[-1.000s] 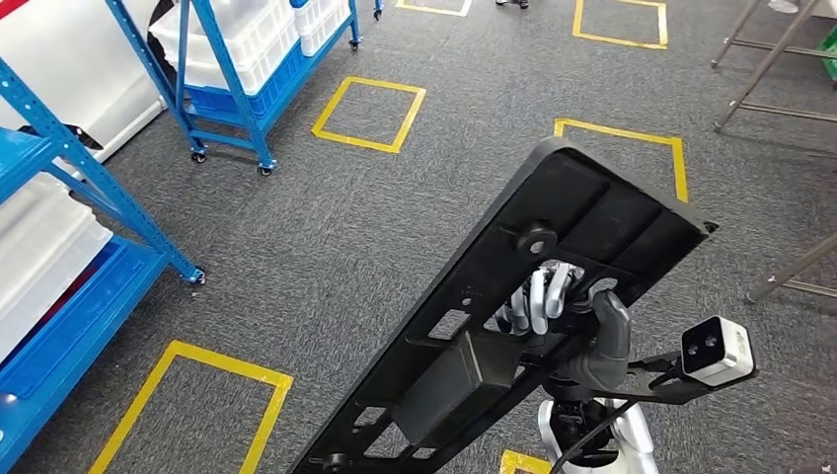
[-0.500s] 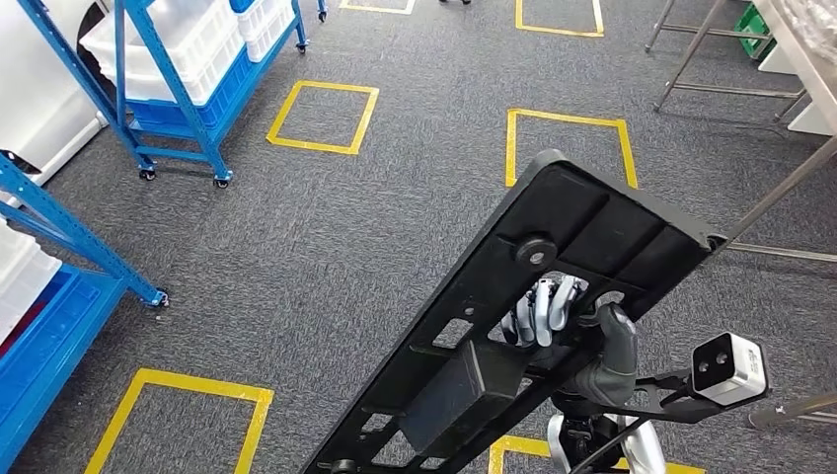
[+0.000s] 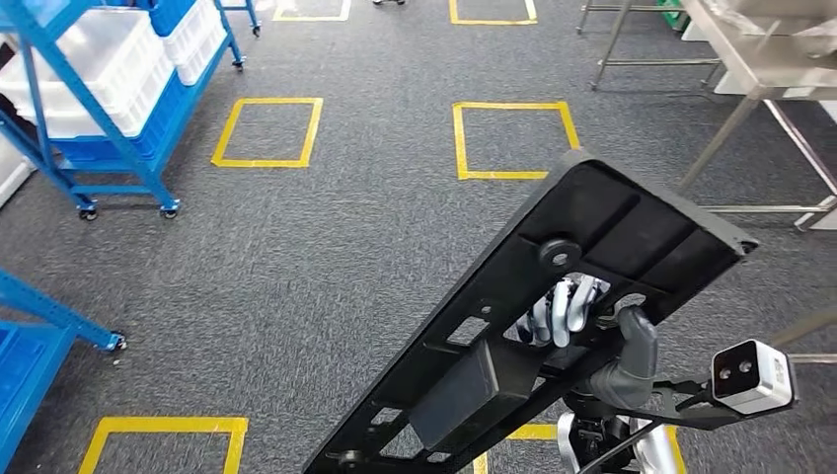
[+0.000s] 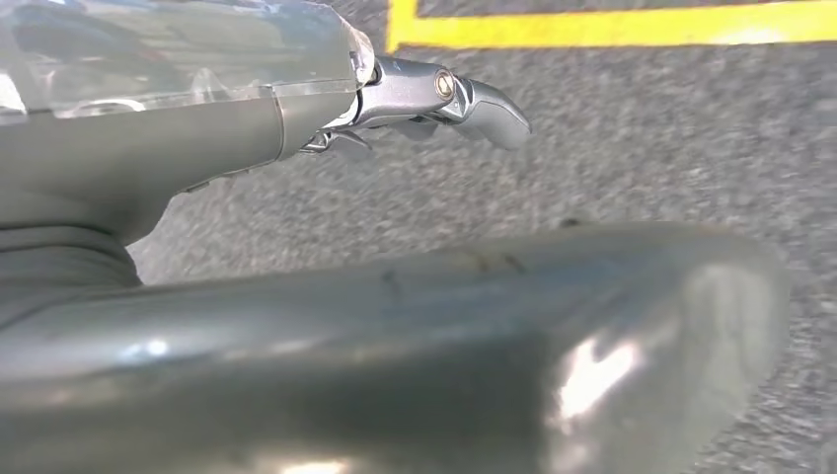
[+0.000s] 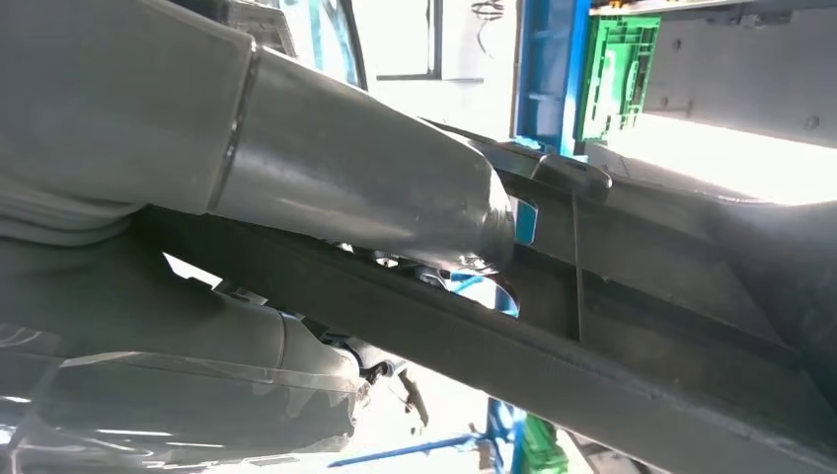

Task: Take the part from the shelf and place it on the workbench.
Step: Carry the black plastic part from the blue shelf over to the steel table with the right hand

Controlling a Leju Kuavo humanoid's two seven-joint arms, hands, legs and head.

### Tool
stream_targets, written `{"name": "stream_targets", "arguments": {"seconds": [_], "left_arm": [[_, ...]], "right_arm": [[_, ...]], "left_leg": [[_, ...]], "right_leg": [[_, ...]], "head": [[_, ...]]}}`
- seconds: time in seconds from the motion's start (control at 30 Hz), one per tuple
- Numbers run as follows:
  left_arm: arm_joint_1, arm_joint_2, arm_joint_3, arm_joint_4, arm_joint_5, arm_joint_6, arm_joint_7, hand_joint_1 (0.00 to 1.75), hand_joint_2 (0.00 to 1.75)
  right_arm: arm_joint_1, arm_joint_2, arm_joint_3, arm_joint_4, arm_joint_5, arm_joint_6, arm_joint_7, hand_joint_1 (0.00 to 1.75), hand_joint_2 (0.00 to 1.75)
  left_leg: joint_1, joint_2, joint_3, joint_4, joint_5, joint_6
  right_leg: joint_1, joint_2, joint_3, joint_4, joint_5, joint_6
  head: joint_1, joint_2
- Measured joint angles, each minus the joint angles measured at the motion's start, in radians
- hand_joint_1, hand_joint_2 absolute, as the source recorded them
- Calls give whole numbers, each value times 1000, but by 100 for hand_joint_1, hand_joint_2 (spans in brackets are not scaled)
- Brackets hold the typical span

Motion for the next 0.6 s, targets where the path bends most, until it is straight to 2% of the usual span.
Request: {"name": "stream_targets", "arguments": {"seconds": [0.03, 0.1, 0.17, 0.23, 0.3, 0.33, 0.37, 0.4, 0.43, 0.47, 0.53, 0.57, 0.6], "left_arm": [[-1, 3, 0, 0, 3, 1, -4, 0, 0], [-3, 6, 0, 0, 8, -1, -11, 0, 0], [-5, 8, 0, 0, 9, -5, -14, 0, 0], [-8, 10, -1, 0, 8, -8, -18, 0, 0], [-8, 12, -3, 0, 7, -10, -21, 0, 0], [-6, 13, -5, 0, 7, -10, -20, 0, 0], [-6, 13, -7, 0, 5, -10, -18, 0, 0], [-6, 13, -8, 0, 4, -10, -15, 0, 0], [-7, 13, -10, 0, 2, -10, -13, 0, 0], [-8, 13, -11, 0, 1, -10, -12, 0, 0], [-10, 13, -14, 0, -1, -10, -11, 0, 0], [-10, 13, -15, 0, -1, -10, -10, 0, 0], [-10, 13, -16, 0, -1, -10, -9, 0, 0]], "right_arm": [[-3, 2, -4, 1, 3, 6, -2, 175, 0], [-4, 6, -11, 2, 15, 12, -10, 175, 0], [1, 7, -17, 1, 28, 13, -19, 175, 0], [7, 8, -20, -2, 38, 13, -25, 175, 0], [8, 9, -21, -3, 44, 13, -31, 175, 0], [8, 10, -21, -2, 45, 12, -34, 175, 0], [7, 10, -21, 0, 46, 11, -36, 175, 0], [7, 10, -21, 2, 48, 8, -36, 175, 0], [5, 10, -21, 4, 50, 6, -37, 175, 0], [3, 10, -21, 5, 52, 2, -37, 175, 0], [-6, 10, -21, 5, 55, -3, -39, 175, 0], [-9, 10, -21, 5, 55, -5, -41, 175, 0], [-11, 11, -21, 5, 56, -7, -43, 175, 0]], "left_leg": [[2, -16, 23, -51, 17, 2], [0, -32, 40, -90, 20, 11], [-1, -16, 40, -96, 26, 25], [0, 3, 42, -105, 33, 39], [-2, 24, 41, -109, 36, 47], [-4, 36, 39, -109, 35, 48], [-6, 47, 39, -109, 35, 49], [-7, 58, 39, -108, 34, 49], [-7, 69, 40, -108, 33, 48], [-8, 78, 42, -108, 32, 47], [-11, 94, 46, -107, 28, 42], [-13, 101, 48, -107, 26, 38], [-14, 109, 49, -107, 24, 33]], "right_leg": [[0, 10, -3, 4, -1, 5], [0, 26, -11, 7, 2, 17], [-4, 34, -16, 8, 5, 28], [-3, 1, -35, 47, -23, 36], [-3, -44, -88, 160, -86, 43], [-4, -54, -119, 225, -114, 45], [-5, -59, -139, 269, -127, 47], [-6, -62, -143, 279, -122, 47], [-6, -66, -126, 249, -98, 46], [-5, -77, -90, 184, -64, 43], [4, -114, -17, 48, -19, 32], [9, -126, 1, 10, -11, 27], [14, -128, 5, -3, -12, 22]], "head": [[0, 0], [1, 0], [1, 0], [2, 0], [3, 0], [3, 0], [3, 0], [3, 0], [3, 0], [3, 0], [3, 0], [2, 0], [2, 0]]}}
